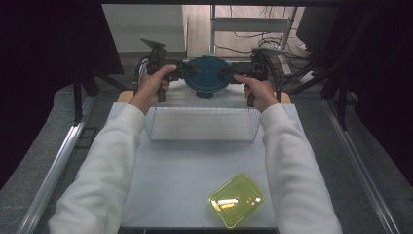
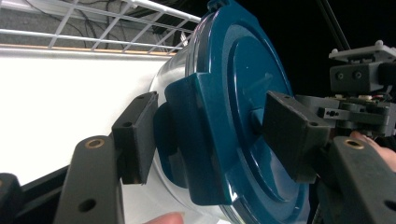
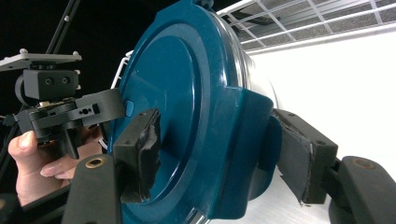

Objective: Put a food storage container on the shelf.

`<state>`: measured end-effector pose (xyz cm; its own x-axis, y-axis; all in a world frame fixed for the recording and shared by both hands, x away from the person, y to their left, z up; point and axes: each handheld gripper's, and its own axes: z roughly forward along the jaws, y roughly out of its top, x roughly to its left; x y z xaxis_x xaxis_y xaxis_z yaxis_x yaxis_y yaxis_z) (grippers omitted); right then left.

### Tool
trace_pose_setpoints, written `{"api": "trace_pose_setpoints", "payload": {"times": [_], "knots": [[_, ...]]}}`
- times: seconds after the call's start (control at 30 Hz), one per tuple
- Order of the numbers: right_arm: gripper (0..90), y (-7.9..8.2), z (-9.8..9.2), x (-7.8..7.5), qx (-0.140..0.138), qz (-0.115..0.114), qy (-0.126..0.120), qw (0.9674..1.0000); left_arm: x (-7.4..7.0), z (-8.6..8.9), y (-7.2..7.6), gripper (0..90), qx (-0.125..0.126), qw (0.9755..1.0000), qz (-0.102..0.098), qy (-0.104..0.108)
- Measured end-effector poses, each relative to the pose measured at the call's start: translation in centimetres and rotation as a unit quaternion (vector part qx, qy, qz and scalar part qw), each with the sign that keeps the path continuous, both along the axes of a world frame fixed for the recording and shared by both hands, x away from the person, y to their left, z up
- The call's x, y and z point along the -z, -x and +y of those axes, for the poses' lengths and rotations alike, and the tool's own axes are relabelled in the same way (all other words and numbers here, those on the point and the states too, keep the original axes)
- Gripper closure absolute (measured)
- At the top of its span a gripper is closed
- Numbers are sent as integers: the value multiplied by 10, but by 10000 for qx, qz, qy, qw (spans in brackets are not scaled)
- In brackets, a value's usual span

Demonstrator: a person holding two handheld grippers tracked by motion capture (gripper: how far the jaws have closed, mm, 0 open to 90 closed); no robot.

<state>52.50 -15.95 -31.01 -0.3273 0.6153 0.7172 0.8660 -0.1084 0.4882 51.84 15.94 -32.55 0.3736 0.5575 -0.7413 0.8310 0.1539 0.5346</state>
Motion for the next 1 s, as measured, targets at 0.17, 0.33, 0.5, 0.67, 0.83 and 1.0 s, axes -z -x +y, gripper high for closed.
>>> {"api": "trace_pose_setpoints", "payload": {"times": [0.17, 0.33, 0.5, 0.67, 0.83, 1.0], "knots": [[342, -4, 0, 4, 65, 93, -68, 9999, 5, 0, -4, 381, -114, 9998, 100, 102], [340, -5, 0, 5, 100, 88, -85, 9999, 7, 0, -6, 378, -132, 9998, 108, 125], [336, -5, 1, 5, 122, 62, -94, 9999, 7, 0, -5, 373, -143, 9998, 45, 129], [206, -2, 6, 4, 244, -192, -80, 9995, 2, -4, 1, 262, -286, 9991, -222, -214], [116, 4, 9, -1, 300, -318, -5, 9990, -5, 0, 8, 187, -480, 9970, -482, -378], [97, 17, 3, -13, 241, -638, 313, 9972, -19, 2, 29, 174, -439, 9910, -905, -882]]}}
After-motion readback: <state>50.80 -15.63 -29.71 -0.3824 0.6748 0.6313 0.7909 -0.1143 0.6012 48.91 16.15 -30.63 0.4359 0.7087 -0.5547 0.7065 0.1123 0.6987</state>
